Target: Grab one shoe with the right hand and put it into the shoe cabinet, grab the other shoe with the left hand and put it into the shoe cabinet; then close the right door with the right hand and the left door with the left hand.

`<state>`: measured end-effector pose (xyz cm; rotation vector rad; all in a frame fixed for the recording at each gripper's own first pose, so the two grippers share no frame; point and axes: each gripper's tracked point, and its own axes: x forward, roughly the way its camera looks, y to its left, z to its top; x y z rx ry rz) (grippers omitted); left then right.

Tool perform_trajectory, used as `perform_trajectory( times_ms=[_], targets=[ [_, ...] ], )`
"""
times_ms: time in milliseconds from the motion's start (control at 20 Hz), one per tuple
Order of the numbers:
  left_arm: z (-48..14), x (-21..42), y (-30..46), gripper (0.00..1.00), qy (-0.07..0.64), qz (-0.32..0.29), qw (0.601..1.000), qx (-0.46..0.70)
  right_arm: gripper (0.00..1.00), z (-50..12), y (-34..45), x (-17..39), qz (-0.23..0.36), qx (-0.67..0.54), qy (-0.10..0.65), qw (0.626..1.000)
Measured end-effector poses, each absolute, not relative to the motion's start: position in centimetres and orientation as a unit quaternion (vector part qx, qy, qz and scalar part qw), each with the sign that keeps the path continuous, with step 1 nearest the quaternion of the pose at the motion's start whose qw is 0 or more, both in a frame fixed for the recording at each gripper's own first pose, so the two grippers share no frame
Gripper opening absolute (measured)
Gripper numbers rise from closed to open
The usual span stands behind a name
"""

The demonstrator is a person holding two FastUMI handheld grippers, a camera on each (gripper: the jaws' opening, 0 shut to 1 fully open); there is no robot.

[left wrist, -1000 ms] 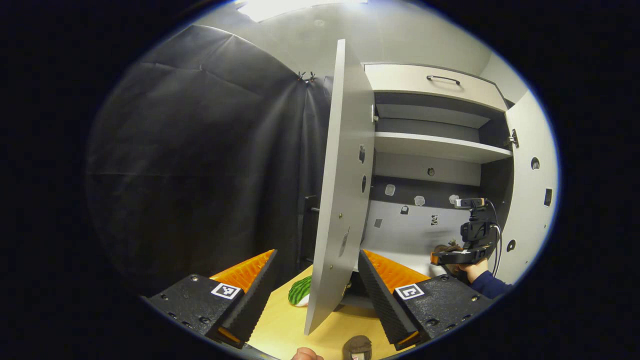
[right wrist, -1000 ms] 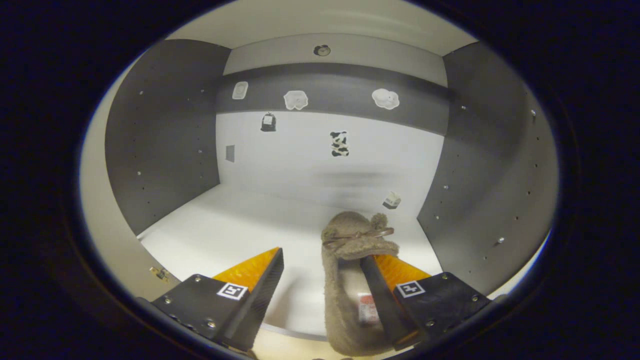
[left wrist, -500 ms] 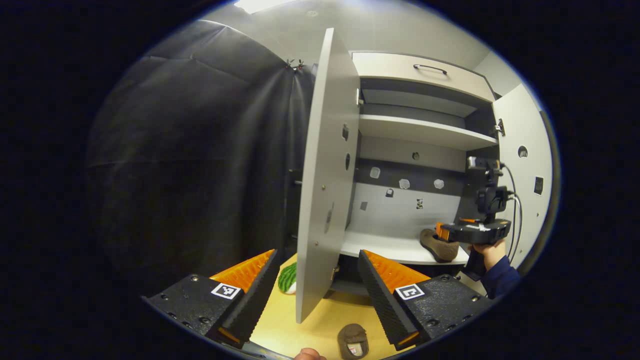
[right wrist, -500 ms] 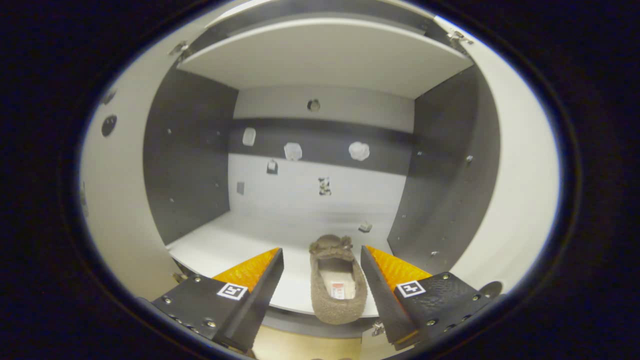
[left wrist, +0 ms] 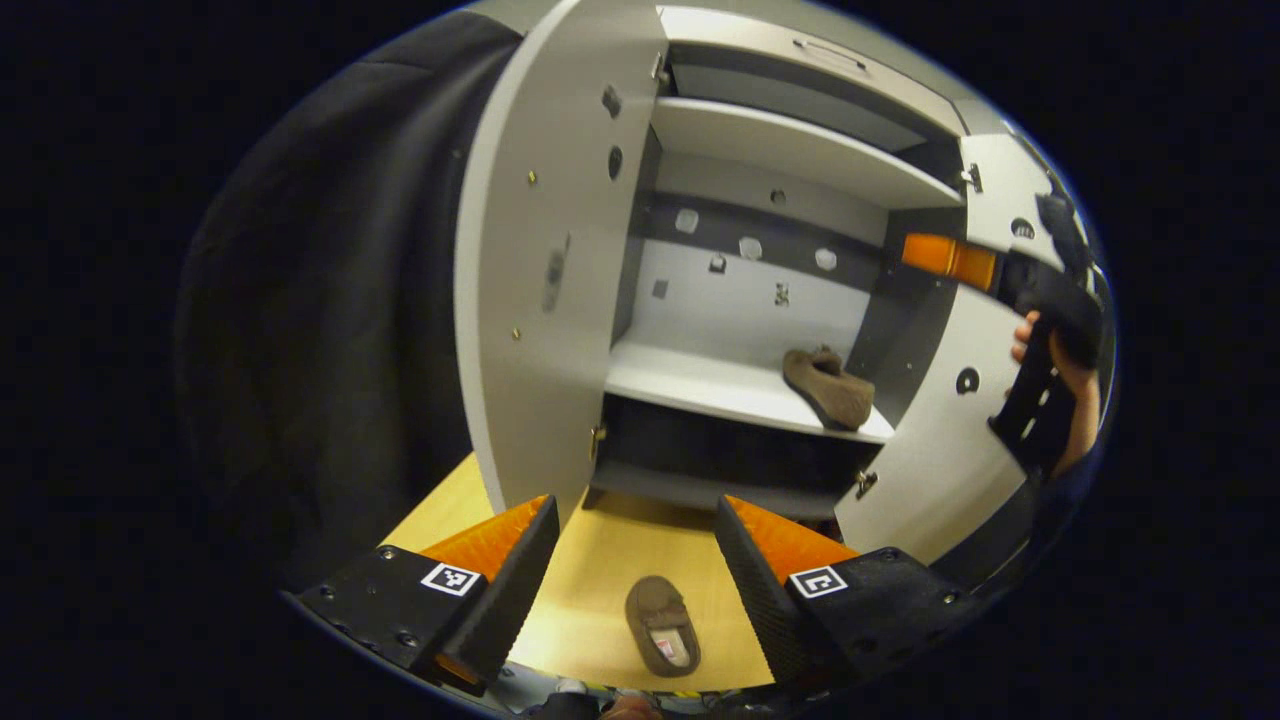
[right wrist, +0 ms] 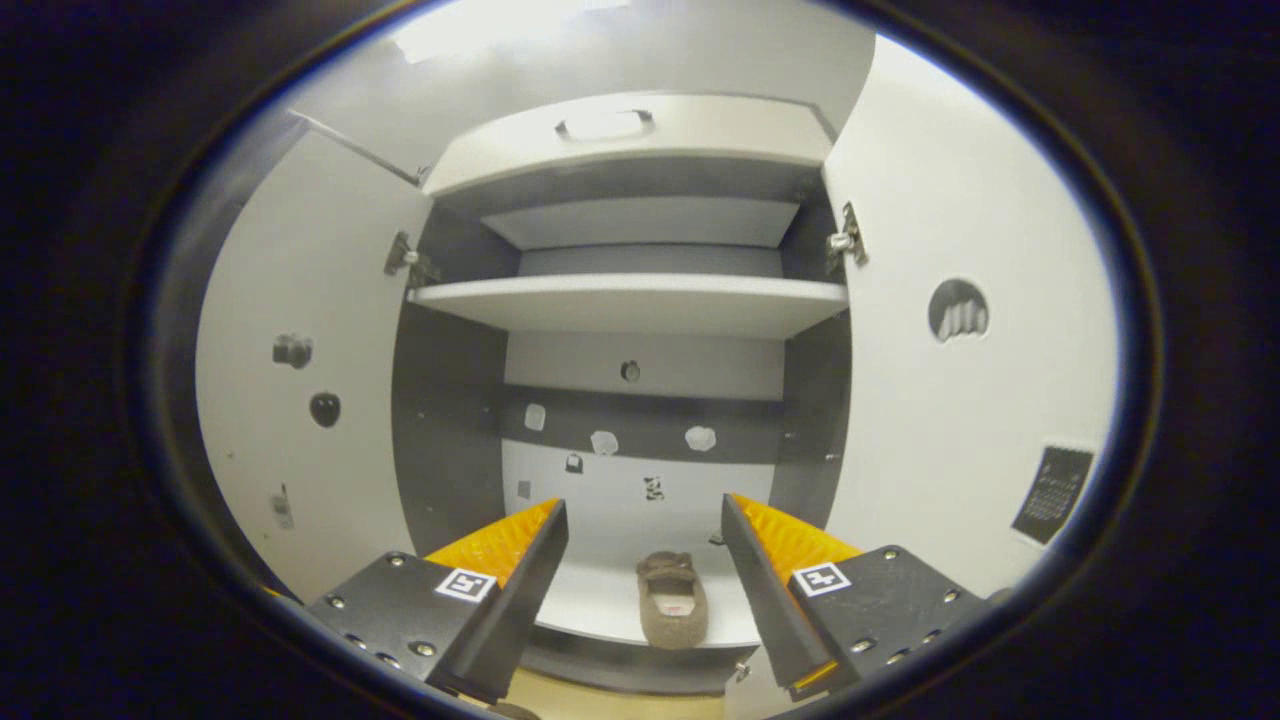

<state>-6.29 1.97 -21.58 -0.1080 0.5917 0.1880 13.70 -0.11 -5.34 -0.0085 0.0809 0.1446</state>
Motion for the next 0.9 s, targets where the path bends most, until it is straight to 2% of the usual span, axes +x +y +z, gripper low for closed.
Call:
perform_trajectory(
  times_ms=[50,450,600,700,800,900],
  targets=[
    [-23.4,-6.4,1.7,0.96,0.313,0.085,0.944,-0.060,0.93,-4.2,-0.3,13.0,0.072,-0.005,0.029,0.997],
    [-39.4,-11.1,0.4,0.96,0.514,0.030,0.854,-0.078,0.92,0.5,-1.8,8.1,0.063,-0.011,-0.013,0.998],
    [-44.3,-12.9,0.2,0.96,0.571,0.024,0.816,-0.089,0.89,1.1,-3.4,7.2,0.049,-0.032,-0.018,0.998],
    [-47.4,-13.6,-0.2,0.95,0.601,0.022,0.793,-0.103,0.92,1.2,-4.1,6.4,0.041,-0.035,-0.016,0.998],
    [-49.8,-14.6,0.0,0.95,0.627,0.021,0.770,-0.118,0.89,1.4,-4.8,5.9,0.033,-0.032,-0.014,0.999],
    [-51.5,-15.2,0.1,0.94,0.648,0.025,0.750,-0.131,0.92,1.8,-5.6,5.3,0.024,-0.033,-0.014,0.999]
  ],
)
